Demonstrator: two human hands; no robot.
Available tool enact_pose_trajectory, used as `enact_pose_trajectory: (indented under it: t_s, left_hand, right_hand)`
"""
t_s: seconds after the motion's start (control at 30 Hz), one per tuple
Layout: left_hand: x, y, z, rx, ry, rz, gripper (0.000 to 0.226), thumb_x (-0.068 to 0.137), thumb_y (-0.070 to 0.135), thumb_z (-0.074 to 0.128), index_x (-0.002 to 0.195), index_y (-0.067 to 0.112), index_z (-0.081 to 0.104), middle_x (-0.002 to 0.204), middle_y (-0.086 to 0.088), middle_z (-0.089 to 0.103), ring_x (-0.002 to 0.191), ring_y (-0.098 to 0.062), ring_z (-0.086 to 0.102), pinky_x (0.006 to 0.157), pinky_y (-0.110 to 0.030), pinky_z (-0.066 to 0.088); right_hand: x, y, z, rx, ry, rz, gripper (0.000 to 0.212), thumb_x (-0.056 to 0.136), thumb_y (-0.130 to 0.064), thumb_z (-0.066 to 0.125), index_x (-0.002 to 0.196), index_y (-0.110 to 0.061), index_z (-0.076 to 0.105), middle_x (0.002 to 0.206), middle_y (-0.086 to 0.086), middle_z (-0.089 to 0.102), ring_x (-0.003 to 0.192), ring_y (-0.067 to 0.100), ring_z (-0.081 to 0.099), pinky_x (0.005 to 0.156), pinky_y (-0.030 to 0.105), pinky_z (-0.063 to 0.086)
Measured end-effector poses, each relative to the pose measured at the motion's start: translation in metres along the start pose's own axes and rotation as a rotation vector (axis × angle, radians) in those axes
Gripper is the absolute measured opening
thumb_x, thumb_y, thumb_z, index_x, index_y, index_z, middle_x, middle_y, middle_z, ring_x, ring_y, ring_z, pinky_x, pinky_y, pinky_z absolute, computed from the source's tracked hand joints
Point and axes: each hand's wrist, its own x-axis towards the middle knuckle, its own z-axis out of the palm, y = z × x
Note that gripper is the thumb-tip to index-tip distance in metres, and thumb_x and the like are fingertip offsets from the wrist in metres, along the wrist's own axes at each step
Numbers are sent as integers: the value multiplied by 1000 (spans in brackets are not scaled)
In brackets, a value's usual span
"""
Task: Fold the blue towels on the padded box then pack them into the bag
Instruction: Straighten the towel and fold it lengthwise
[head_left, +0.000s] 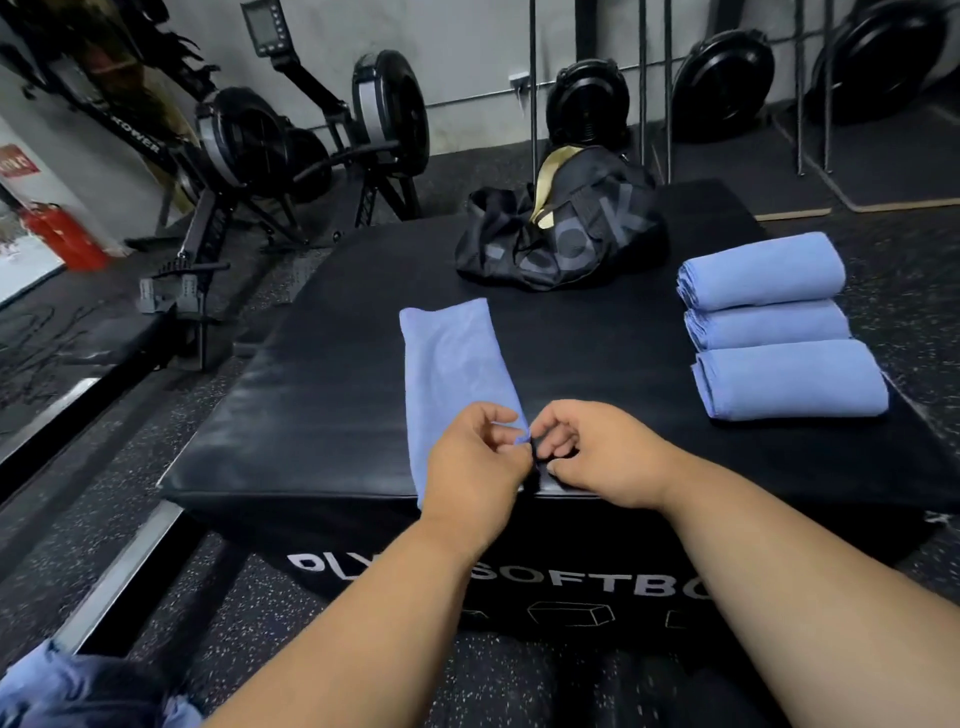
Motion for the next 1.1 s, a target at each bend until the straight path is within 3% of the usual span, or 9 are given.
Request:
enact_pose_trajectory:
  t_s: [0.23, 0.5, 0.63, 0.73, 0.83, 0.97, 1.1]
  left_hand:
    - [-8, -13, -1, 220, -36, 63, 27, 89, 22, 80, 104, 38, 65, 92, 17, 74, 88, 3, 69, 79, -12, 52]
    - [-12, -6, -9, 275, -12, 131, 21, 91, 21, 79, 96, 38, 66, 91, 29, 72, 88, 5, 68, 79, -10, 50]
    - [-10, -9, -18, 500, 19, 281, 20, 89, 21, 74, 88, 39, 64, 88, 35, 67, 88, 10, 64, 76, -8, 47]
    - [-8, -20, -20, 645, 6, 397, 22, 87, 13, 74, 93, 34, 70, 80, 28, 65, 83, 0, 58, 70, -22, 51]
    - [-9, -28, -15, 655, -22, 446, 20, 89, 12, 73, 96, 30, 72, 87, 14, 73, 82, -9, 63, 71, -33, 53]
    - [-7, -35, -12, 591, -16, 403, 19, 89, 17, 74, 98, 33, 70, 87, 16, 72, 86, -6, 65, 72, -19, 48]
    - [-6, -37, -15, 585, -42, 376, 19, 89, 21, 75, 100, 35, 68, 89, 19, 70, 91, -3, 64, 77, -17, 49]
  right_hand:
    - [0, 4, -3, 28, 3, -8, 41, 82, 0, 63, 106, -33, 70, 94, -13, 76, 78, 3, 66, 79, 23, 57]
    - [0, 1, -5, 22, -9, -19, 32, 86, -7, 69, 103, -33, 75, 92, -11, 77, 81, 10, 70, 85, 32, 60]
    - [0, 1, -1, -18, -4, -22, 24, 84, -21, 79, 100, -39, 78, 92, -15, 74, 84, 5, 68, 85, 28, 59]
    - [1, 2, 3, -88, -1, -44, 30, 82, -26, 82, 105, -44, 75, 95, -18, 71, 89, 3, 66, 85, 24, 56]
    - [1, 0, 1, -115, -13, -33, 31, 81, -24, 82, 103, -44, 76, 97, -19, 70, 92, 0, 64, 82, 15, 52]
    - [0, 1, -2, -80, -33, -16, 31, 81, -17, 82, 102, -40, 78, 97, -17, 72, 91, -2, 64, 79, 9, 48]
    - [1, 0, -1, -74, -32, 0, 32, 82, -16, 82, 104, -39, 78, 98, -17, 72, 89, -3, 64, 78, 8, 47]
